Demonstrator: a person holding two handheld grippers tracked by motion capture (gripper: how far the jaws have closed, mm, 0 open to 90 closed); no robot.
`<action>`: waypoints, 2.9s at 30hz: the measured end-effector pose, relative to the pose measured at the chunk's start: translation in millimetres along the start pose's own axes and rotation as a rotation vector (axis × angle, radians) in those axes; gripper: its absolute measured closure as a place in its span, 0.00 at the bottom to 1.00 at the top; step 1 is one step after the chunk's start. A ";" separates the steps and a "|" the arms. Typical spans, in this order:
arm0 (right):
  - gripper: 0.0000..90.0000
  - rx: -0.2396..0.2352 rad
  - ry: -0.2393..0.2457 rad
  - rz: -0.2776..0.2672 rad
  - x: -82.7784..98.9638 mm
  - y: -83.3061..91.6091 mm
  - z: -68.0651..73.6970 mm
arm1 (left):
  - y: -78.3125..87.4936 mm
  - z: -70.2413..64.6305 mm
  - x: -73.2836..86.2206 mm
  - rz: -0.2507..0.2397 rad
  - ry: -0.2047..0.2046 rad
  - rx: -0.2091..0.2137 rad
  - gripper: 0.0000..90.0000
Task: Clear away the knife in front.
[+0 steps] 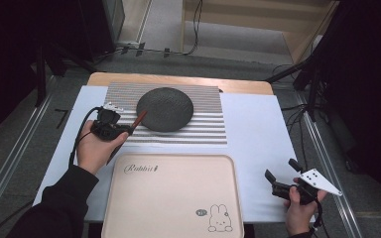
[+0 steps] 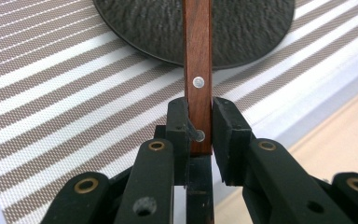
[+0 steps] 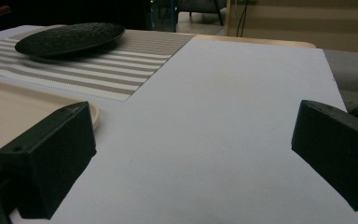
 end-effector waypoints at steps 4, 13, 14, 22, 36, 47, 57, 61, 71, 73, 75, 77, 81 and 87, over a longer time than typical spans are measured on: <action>0.00 0.003 0.003 0.002 0.1 -0.4 0.0 | 5.1 -7.2 4.2 -0.013 -0.003 0.006 0.86; 0.00 0.005 0.005 0.002 0.2 -0.6 0.0 | 12.5 -22.0 12.6 -0.021 -0.015 0.024 0.86; 0.00 0.006 0.004 0.002 0.1 -0.6 -0.1 | 14.0 -26.0 15.2 -0.020 -0.019 0.026 0.86; 0.00 0.006 0.002 0.002 0.1 -0.7 -0.1 | 19.0 -41.0 24.6 -0.026 -0.028 0.042 0.86; 0.00 0.006 0.003 0.003 0.1 -0.6 -0.1 | 22.3 -80.7 54.8 -0.032 -0.026 0.083 0.86; 0.00 0.007 0.004 0.004 0.3 -1.0 0.1 | 17.5 -98.5 78.8 -0.034 0.013 0.119 0.86; 0.00 0.006 0.005 0.004 0.3 -1.1 0.3 | 14.4 -106.8 95.4 -0.041 0.055 0.139 0.86; 0.00 0.007 0.005 0.005 0.4 -1.1 0.3 | 10.2 -107.8 102.0 -0.045 0.069 0.138 0.85; 0.00 0.008 0.010 0.006 0.4 -1.4 0.5 | 20.5 -112.5 83.0 -0.145 -0.026 0.091 0.95; 0.00 0.008 0.010 0.006 0.5 -1.3 0.5 | 17.8 -119.6 79.7 -0.149 -0.055 0.112 1.00; 0.00 0.009 0.011 0.006 0.5 -1.3 0.5 | 12.3 -125.4 79.0 -0.127 -0.079 0.129 1.00; 0.00 0.009 0.012 0.006 0.5 -1.4 0.4 | 5.3 -128.8 79.1 -0.106 -0.095 0.135 1.00; 0.00 0.009 0.011 0.006 0.5 -1.3 0.4 | -6.1 -125.9 80.6 -0.061 -0.119 0.111 1.00; 0.00 0.009 0.011 0.004 0.4 -1.1 0.2 | -5.4 -111.7 86.2 -0.044 -0.105 0.053 1.00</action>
Point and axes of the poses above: each handheld gripper's, and its own axes: y roughly backward along the jaws, x roughly out of its underside, z roughly to its left, the point moved 9 cm from there along -y, roughly forward along the jaws, and after that the axes turned 11 degrees about -y, right-handed, at the moved point
